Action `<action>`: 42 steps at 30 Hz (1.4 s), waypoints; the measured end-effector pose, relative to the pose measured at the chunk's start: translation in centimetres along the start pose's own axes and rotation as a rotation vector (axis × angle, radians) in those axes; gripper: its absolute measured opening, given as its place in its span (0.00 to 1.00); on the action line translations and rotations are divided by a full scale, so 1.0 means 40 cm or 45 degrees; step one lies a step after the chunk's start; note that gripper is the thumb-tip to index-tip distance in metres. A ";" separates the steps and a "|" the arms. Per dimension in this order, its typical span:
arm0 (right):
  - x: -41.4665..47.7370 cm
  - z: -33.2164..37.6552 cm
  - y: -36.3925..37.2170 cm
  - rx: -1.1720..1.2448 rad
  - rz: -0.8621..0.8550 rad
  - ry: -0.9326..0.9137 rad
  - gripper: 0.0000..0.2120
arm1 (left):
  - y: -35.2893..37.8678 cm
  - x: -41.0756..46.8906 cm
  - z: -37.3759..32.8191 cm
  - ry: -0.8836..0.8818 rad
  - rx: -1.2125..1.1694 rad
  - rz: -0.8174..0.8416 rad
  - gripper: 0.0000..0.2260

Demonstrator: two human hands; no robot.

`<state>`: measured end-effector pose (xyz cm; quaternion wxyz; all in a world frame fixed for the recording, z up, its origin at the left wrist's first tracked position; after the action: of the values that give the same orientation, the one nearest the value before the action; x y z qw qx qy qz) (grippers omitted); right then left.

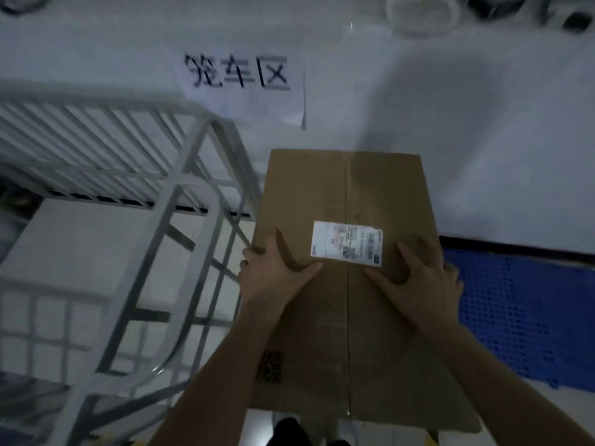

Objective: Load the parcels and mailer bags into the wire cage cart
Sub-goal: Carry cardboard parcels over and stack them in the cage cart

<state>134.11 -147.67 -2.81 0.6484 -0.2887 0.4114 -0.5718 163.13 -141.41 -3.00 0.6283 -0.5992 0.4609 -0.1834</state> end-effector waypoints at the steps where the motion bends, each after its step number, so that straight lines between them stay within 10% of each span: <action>1: 0.023 -0.031 0.053 -0.012 0.015 0.021 0.45 | 0.051 0.036 0.001 0.013 0.006 0.010 0.53; 20: 0.318 -0.255 0.958 0.128 -0.013 -0.022 0.44 | 0.777 0.560 0.287 0.020 0.034 0.119 0.58; 42: 0.444 -0.369 1.343 0.090 0.155 0.084 0.46 | 1.106 0.798 0.381 0.180 0.036 0.255 0.55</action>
<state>148.56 -154.02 -59.10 0.6778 -0.2211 0.4289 -0.5547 177.29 -148.02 -57.45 0.6180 -0.5268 0.5588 -0.1682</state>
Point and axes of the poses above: each hand's wrist, its own x-axis towards the middle knuckle, its own y-axis out of the palm, z = x × y, the point moved 8 cm from there along x, towards the middle knuckle, and after that the axes turned 15 degrees about x, right-handed, at the moved point
